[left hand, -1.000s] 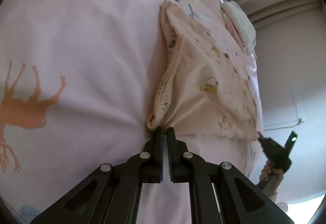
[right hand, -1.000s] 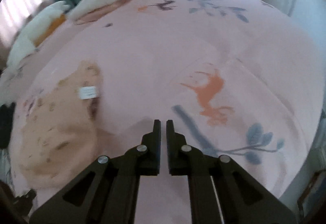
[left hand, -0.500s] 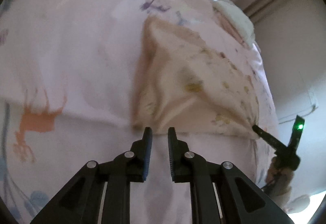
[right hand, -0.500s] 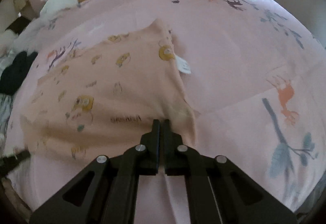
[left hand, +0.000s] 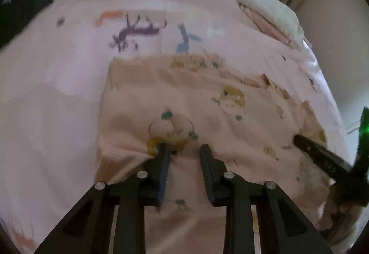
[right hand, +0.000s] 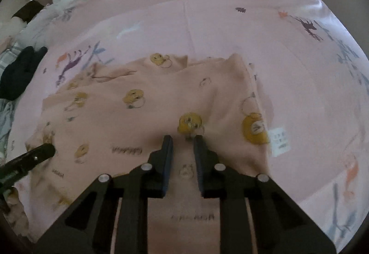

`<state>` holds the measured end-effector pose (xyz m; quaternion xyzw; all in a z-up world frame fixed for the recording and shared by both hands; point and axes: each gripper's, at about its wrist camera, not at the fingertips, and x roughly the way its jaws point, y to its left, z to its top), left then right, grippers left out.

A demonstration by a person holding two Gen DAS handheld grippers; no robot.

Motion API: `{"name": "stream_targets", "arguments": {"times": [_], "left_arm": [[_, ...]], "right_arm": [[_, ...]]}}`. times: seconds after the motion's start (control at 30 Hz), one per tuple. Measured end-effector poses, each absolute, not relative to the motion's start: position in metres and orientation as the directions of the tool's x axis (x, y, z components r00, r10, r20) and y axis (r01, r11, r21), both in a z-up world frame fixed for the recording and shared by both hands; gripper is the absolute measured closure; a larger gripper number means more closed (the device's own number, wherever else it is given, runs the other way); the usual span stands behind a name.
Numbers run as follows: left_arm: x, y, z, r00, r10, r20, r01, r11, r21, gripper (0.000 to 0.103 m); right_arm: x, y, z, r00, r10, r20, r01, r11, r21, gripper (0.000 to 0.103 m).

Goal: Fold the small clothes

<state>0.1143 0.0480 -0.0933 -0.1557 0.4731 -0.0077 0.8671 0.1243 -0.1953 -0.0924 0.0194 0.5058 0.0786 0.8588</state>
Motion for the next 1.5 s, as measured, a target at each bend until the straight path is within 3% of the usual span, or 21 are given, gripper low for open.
{"name": "stream_targets", "arguments": {"times": [0.43, 0.53, 0.7, 0.87, 0.97, 1.0, 1.2, 1.37, 1.5], "left_arm": [[0.11, 0.042, -0.09, 0.596, -0.093, -0.798, -0.139, 0.966, -0.216, 0.074], [0.101, 0.045, -0.085, 0.595, -0.094, -0.798, -0.156, 0.961, -0.23, 0.074], [0.072, 0.05, -0.076, 0.613, -0.057, -0.788, -0.163, 0.967, -0.196, 0.074], [0.047, 0.065, -0.085, 0.592, -0.092, -0.801, -0.201, 0.945, -0.257, 0.074], [0.034, 0.076, -0.095, 0.583, -0.02, -0.812, -0.26, 0.942, -0.21, 0.074], [0.032, 0.08, -0.094, 0.597, -0.045, -0.801, -0.25, 0.938, -0.239, 0.074], [0.018, 0.104, -0.089, 0.634, -0.128, -0.763, -0.292, 0.874, -0.39, 0.074], [0.008, 0.103, -0.086, 0.627, 0.093, -0.773, -0.381, 0.902, -0.201, 0.07], [0.002, 0.122, -0.089, 0.659, -0.135, -0.74, -0.312, 0.846, -0.432, 0.07]], "right_arm": [[0.131, -0.204, -0.087, 0.482, 0.161, -0.861, -0.039, 0.986, 0.163, 0.091], [0.107, -0.199, -0.072, 0.504, 0.111, -0.856, -0.04, 0.994, 0.105, 0.083], [0.054, -0.219, -0.043, 0.527, 0.131, -0.84, 0.06, 0.98, 0.19, 0.031], [0.01, -0.247, -0.044, 0.485, 0.21, -0.849, 0.206, 0.916, 0.344, 0.028], [-0.006, -0.26, -0.062, 0.455, 0.274, -0.847, 0.284, 0.857, 0.43, 0.026], [-0.009, -0.263, -0.068, 0.45, 0.299, -0.842, 0.299, 0.838, 0.457, 0.026], [-0.014, -0.265, -0.088, 0.538, 0.436, -0.722, 0.327, 0.682, 0.655, 0.026], [0.001, -0.255, -0.107, 0.559, 0.568, -0.604, 0.336, 0.511, 0.791, 0.026], [0.009, -0.24, -0.102, 0.577, 0.54, -0.612, 0.314, 0.545, 0.777, 0.026]]}}
